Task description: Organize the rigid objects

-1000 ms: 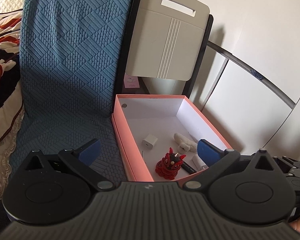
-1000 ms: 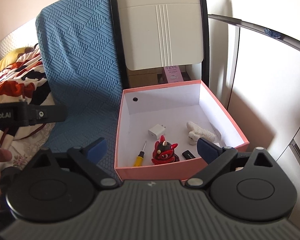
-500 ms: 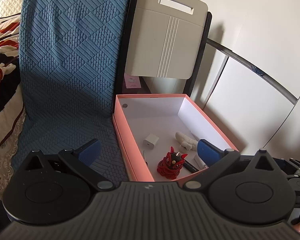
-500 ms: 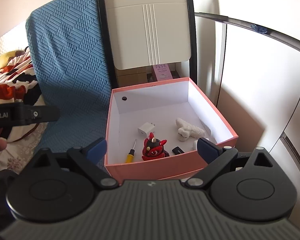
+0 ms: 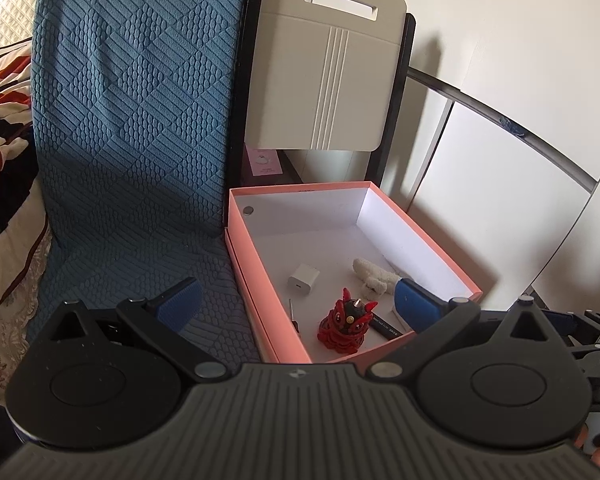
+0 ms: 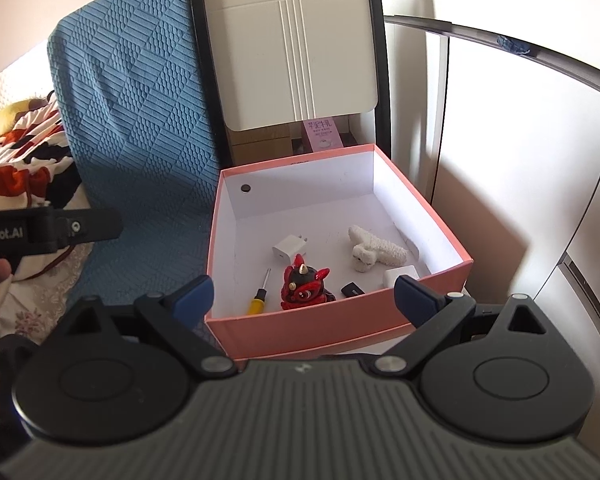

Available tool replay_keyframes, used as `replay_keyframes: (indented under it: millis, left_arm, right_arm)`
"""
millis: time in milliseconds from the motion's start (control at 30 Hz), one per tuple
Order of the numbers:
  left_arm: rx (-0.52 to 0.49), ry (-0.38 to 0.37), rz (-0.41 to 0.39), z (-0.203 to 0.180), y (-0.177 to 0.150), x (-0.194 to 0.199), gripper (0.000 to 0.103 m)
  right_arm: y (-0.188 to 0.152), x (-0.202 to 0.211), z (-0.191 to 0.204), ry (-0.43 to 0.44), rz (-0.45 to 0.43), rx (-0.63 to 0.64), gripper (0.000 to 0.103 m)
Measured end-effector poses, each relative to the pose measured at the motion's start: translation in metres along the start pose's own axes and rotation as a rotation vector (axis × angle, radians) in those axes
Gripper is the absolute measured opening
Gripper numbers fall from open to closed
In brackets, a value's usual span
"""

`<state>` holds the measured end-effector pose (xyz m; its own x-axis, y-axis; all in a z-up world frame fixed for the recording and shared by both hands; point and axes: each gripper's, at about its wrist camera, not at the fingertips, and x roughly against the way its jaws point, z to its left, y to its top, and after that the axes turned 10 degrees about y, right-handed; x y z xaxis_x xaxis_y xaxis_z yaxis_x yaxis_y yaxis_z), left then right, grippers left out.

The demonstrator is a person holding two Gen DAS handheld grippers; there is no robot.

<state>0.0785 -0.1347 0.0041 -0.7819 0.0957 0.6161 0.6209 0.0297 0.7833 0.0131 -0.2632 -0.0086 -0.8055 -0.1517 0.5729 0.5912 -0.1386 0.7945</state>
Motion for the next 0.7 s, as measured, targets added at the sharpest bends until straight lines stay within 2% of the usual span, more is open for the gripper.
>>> replay_keyframes:
  millis: [700]
  left_arm:
    - [-0.001, -0.005, -0.01, 0.0012, -0.0025, 0.0033, 0.103]
  right_arm:
    - [0.0, 0.0009, 0.0026, -0.02, 0.002, 0.019, 0.098]
